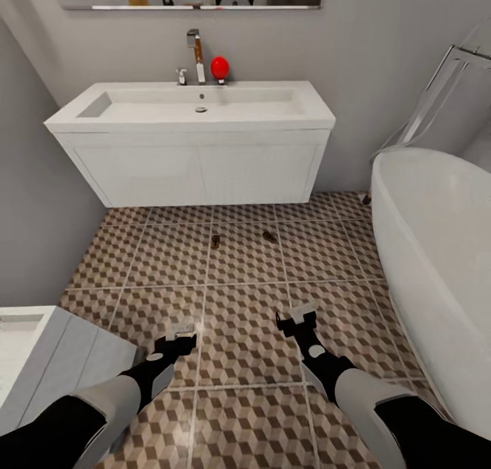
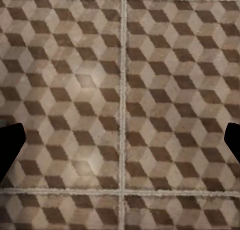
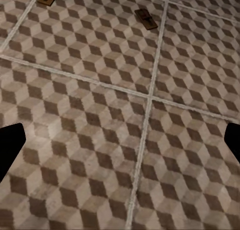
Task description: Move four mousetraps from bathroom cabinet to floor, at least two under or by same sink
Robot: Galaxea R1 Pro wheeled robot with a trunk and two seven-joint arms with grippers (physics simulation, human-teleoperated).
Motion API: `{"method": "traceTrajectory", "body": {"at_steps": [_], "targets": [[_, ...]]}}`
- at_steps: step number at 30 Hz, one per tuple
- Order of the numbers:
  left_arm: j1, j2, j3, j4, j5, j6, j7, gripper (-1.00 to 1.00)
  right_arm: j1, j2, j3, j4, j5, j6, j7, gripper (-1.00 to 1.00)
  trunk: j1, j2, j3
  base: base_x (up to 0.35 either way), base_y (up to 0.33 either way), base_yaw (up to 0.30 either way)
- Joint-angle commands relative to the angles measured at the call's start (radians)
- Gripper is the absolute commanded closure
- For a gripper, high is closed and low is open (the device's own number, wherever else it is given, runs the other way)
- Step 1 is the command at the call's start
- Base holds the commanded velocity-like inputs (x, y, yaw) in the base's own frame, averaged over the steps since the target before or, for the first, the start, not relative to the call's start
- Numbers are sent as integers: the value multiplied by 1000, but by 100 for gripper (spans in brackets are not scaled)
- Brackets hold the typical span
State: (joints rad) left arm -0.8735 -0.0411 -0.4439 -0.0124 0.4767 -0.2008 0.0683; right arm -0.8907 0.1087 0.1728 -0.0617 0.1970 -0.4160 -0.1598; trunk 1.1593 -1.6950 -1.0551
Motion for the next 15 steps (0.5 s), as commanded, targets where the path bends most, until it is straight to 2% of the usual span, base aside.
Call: {"method": "traceTrajectory", "body": {"at_steps": [1, 6, 13, 15], "targets": [[2, 0, -9, 1, 6, -4, 4, -100, 2, 0, 5, 1, 9, -2, -10, -100, -4, 7, 4, 0, 0, 0], [34, -2, -10, 2, 6, -49, 3, -100, 39, -2, 5, 2, 9, -61, -13, -100, -23, 42, 28, 0, 0, 0], [94, -3, -13, 3, 6, -106, 3, -100, 107, -41, 5, 1, 7, -84, -12, -100, -50, 91, 62, 0, 0, 0], [109, -3, -13, 3, 5, -119, 3, -100, 120, -44, 5, 1, 7, -85, -12, -100, -58, 105, 71, 0, 0, 0]]}}
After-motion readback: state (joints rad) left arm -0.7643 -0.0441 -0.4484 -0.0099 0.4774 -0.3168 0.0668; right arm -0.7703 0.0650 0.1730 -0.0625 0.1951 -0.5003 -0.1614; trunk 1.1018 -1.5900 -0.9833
